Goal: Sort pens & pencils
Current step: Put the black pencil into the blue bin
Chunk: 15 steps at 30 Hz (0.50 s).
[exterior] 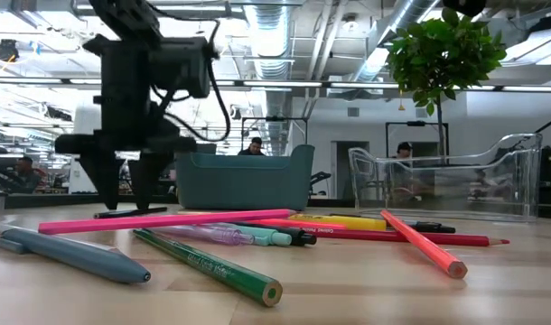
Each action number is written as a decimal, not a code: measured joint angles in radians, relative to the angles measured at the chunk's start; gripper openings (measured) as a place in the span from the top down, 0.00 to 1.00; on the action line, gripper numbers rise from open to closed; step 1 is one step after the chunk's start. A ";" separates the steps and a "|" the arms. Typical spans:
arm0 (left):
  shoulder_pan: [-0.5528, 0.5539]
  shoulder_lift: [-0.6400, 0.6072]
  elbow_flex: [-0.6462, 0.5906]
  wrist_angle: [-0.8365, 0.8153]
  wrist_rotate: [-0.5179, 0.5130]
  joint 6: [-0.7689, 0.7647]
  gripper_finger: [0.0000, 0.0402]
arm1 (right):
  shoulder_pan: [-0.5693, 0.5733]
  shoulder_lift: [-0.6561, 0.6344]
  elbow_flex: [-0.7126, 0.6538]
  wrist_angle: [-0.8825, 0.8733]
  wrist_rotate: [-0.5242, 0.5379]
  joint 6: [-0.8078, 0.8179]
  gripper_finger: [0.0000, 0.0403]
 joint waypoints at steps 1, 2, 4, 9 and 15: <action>0.006 0.009 0.000 0.002 0.013 0.008 0.45 | 0.000 0.000 0.000 0.000 -0.001 0.000 0.83; 0.010 0.017 0.002 0.012 0.020 0.020 0.47 | 0.001 0.000 0.000 0.000 -0.001 0.000 0.83; 0.017 0.029 0.005 0.028 0.036 0.036 0.53 | 0.001 0.000 0.000 0.000 -0.001 0.000 0.83; 0.018 0.031 0.005 0.043 0.028 0.051 0.83 | 0.001 0.000 0.000 0.000 -0.002 0.000 0.83; 0.021 0.033 0.003 0.041 0.038 0.076 0.97 | 0.001 0.000 0.000 0.000 -0.005 -0.012 0.83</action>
